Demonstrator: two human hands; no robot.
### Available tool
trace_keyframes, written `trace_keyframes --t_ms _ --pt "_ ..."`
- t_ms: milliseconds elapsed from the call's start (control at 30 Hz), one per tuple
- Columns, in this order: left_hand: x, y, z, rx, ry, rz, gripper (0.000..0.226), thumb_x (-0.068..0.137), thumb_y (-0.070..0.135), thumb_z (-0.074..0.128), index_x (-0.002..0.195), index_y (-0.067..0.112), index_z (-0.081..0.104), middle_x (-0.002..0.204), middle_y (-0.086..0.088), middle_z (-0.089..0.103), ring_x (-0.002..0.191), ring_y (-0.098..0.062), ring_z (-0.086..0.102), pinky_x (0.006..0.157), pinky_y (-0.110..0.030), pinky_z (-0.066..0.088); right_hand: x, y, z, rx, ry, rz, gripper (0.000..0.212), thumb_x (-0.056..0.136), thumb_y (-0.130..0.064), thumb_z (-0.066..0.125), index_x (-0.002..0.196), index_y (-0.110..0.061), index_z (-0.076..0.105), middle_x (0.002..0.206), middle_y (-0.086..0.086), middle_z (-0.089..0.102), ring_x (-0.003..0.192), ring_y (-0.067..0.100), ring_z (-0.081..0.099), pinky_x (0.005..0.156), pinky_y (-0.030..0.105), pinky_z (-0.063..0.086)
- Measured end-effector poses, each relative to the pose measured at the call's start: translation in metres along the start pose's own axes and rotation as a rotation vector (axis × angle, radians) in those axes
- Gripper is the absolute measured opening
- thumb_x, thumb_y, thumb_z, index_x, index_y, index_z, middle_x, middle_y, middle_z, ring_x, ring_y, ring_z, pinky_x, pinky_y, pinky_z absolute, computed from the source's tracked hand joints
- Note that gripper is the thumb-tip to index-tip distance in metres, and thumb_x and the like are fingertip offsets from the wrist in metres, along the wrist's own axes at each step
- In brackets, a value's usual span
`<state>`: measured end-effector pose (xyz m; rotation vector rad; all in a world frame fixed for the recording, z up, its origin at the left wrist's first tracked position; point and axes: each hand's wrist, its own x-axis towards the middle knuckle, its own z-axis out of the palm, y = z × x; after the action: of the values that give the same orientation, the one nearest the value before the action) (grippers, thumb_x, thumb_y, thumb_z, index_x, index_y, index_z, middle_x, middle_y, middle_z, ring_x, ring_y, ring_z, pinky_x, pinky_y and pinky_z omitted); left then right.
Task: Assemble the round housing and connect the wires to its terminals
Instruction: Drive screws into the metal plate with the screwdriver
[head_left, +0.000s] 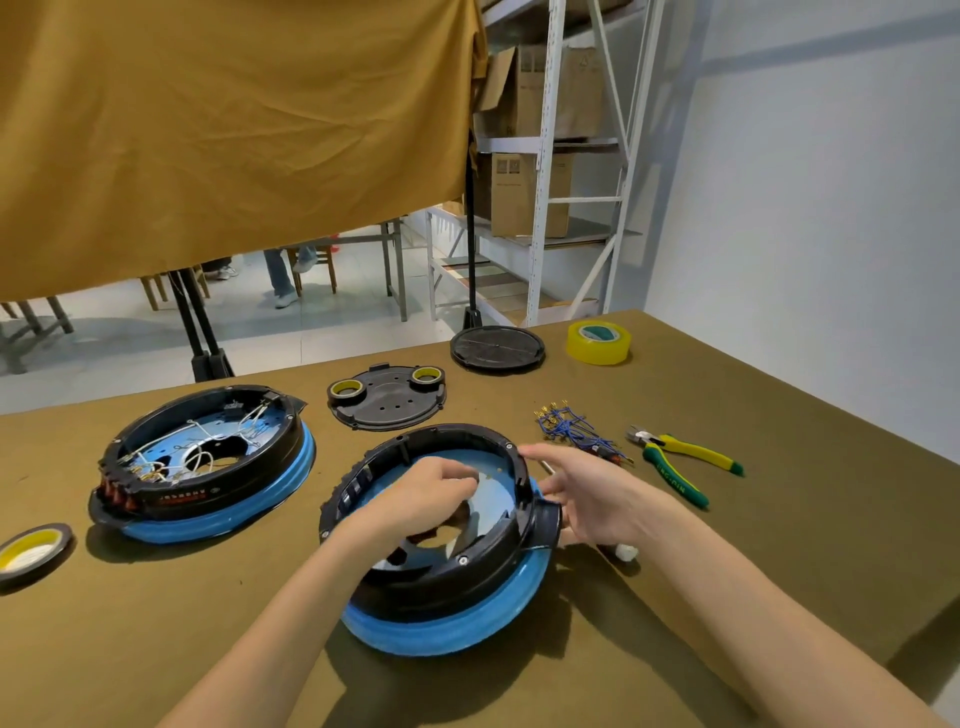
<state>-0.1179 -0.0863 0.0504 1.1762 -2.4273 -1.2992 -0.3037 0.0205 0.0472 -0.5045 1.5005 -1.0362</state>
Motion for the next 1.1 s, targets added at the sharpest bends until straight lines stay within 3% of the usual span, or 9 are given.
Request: trace_keyframes --t_ms 100,200,300,467,633,733,867,967,1100 --pt "-0.006 0.009 -0.004 0.132 0.071 0.049 0.036 0.106 0.039 0.046 0.133 0.022 0.064 0.105 0.005 0.067 0.09 -0.009 0.062 0.076 -0.027 0.049 0.002 0.008 -0.002 0.134 -0.105 -0.004 0.081 0.064 -0.042 0.093 0.125 0.003 0.065 0.096 0.015 0.073 0.084 0.027 0.073 0.076 0.037 0.058" --pt "-0.014 0.026 0.007 0.066 0.217 0.161 0.028 0.104 0.042 0.05 0.121 0.024 0.063 0.109 0.009 0.065 0.102 -0.012 0.061 0.084 -0.027 0.046 0.007 0.016 0.006 0.318 -0.222 -0.057 0.056 0.072 -0.032 0.091 0.109 0.004 0.072 0.09 0.01 0.061 0.076 0.021 0.052 0.076 0.03 0.042" --pt "-0.024 0.038 0.017 0.026 0.313 0.259 0.02 0.102 0.038 0.058 0.099 0.019 0.064 0.095 0.006 0.069 0.092 -0.014 0.066 0.086 -0.037 0.057 0.007 0.017 0.016 0.415 -0.254 -0.143 0.047 0.07 -0.028 0.093 0.103 0.001 0.079 0.096 0.013 0.071 0.085 0.024 0.067 0.084 0.035 0.053" --pt "-0.038 0.042 0.02 -0.142 0.568 0.446 0.032 0.097 0.016 0.067 0.128 0.02 0.066 0.114 0.015 0.071 0.107 0.002 0.065 0.095 -0.024 0.056 -0.004 0.007 0.04 0.435 -0.204 -0.424 0.034 0.088 -0.018 0.077 0.119 -0.006 0.075 0.126 0.02 0.07 0.118 0.031 0.069 0.094 0.041 0.059" --pt "-0.05 0.034 0.001 -0.165 0.748 0.515 0.035 0.099 0.016 0.066 0.131 0.029 0.066 0.106 0.031 0.064 0.104 0.015 0.062 0.086 -0.008 0.052 -0.018 -0.005 0.055 0.436 -0.09 -0.542 0.026 0.099 -0.009 0.061 0.121 0.005 0.061 0.118 0.022 0.072 0.106 0.032 0.072 0.083 0.041 0.059" --pt "-0.059 0.027 -0.016 -0.051 0.823 0.497 0.036 0.097 0.033 0.067 0.132 0.029 0.065 0.108 0.026 0.063 0.106 0.003 0.064 0.08 -0.009 0.052 -0.03 -0.01 0.063 0.348 -0.133 -0.57 0.025 0.102 -0.005 0.055 0.121 0.011 0.058 0.12 0.029 0.068 0.104 0.035 0.072 0.084 0.04 0.06" --pt "-0.073 0.02 -0.036 0.213 0.561 0.467 0.093 0.066 0.072 0.078 0.141 0.036 0.034 0.122 0.023 0.046 0.109 -0.001 0.055 0.086 -0.019 0.055 -0.045 -0.024 0.074 0.119 -0.127 -0.59 0.025 0.102 -0.014 0.059 0.12 0.002 0.065 0.111 0.015 0.076 0.105 0.025 0.074 0.08 0.031 0.061" --pt "-0.071 0.013 -0.043 0.284 0.679 0.441 0.092 0.064 0.048 0.091 0.135 0.031 0.035 0.12 0.016 0.045 0.106 -0.007 0.056 0.081 -0.016 0.054 -0.048 -0.032 0.081 -0.22 -0.028 -0.7 0.023 0.104 -0.024 0.057 0.114 -0.007 0.07 0.105 0.005 0.076 0.096 0.011 0.073 0.075 0.024 0.059" --pt "-0.063 0.016 -0.054 0.07 0.773 0.43 0.071 0.067 0.026 0.089 0.125 0.027 0.048 0.109 0.013 0.055 0.099 -0.005 0.058 0.076 -0.012 0.048 -0.04 -0.038 0.076 -0.637 0.367 -1.093 0.014 0.102 -0.03 0.058 0.105 -0.023 0.069 0.099 -0.006 0.064 0.094 0.005 0.06 0.078 0.019 0.051"
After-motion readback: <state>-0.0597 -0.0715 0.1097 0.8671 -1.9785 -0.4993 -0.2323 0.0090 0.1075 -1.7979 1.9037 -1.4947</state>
